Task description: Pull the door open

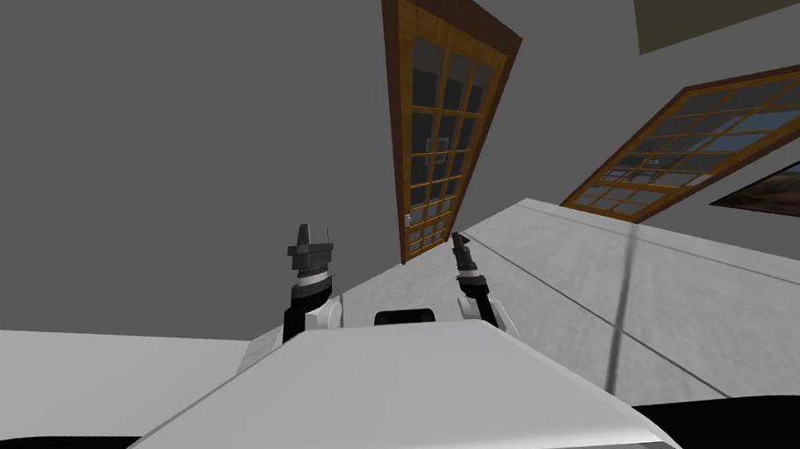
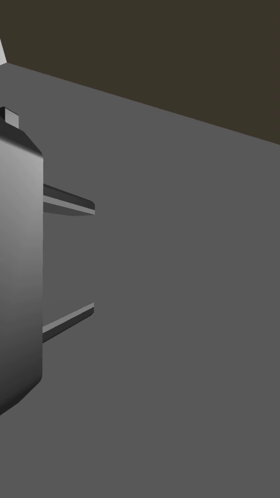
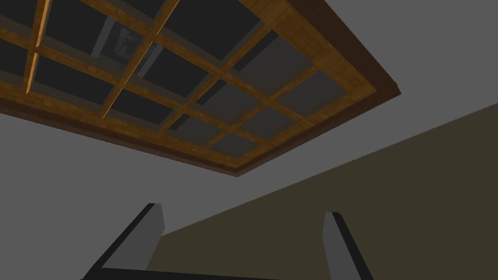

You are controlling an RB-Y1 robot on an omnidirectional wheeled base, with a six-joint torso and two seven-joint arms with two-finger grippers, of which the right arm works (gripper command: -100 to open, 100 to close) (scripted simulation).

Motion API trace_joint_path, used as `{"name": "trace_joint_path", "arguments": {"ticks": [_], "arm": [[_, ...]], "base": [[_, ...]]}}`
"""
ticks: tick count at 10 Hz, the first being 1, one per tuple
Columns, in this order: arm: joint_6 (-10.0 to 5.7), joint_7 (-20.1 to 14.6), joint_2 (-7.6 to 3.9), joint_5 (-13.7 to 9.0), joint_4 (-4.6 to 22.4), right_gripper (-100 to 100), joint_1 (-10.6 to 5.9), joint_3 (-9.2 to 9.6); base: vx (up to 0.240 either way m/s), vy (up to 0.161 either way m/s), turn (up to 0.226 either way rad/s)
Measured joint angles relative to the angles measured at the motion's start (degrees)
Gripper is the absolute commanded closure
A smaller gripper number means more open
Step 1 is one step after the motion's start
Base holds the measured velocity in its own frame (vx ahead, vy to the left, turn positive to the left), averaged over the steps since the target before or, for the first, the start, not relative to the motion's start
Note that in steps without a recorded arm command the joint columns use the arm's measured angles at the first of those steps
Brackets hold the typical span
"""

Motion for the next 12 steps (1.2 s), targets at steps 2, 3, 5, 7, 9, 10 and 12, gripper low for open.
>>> {"name": "trace_joint_path", "arguments": {"ticks": [2,3,5,7,9,10,12], "arm": [[-1.27,2.51,-0.57,0.67,3.71,-100,-1.04,-0.15],[-1.67,3.91,-0.78,1.11,5.55,-100,-1.83,-0.16],[-2.50,6.75,-1.41,1.89,9.31,-100,-3.55,-0.38],[-3.70,9.74,-1.89,2.72,13.55,-100,-5.00,-0.51],[-4.59,12.43,-2.70,3.49,16.96,-100,-5.90,-0.65],[-4.93,13.27,-2.75,3.69,18.04,-100,-6.12,-0.66],[-5.82,15.59,-3.08,4.37,21.35,-100,-7.48,-0.78]], "base": [[0.091,0.003,0.056],[0.117,-0.018,0.068],[0.100,0.003,0.056],[0.108,-0.001,0.061],[0.077,-0.010,0.044],[0.054,0.005,0.032],[0.084,-0.003,0.063]]}}
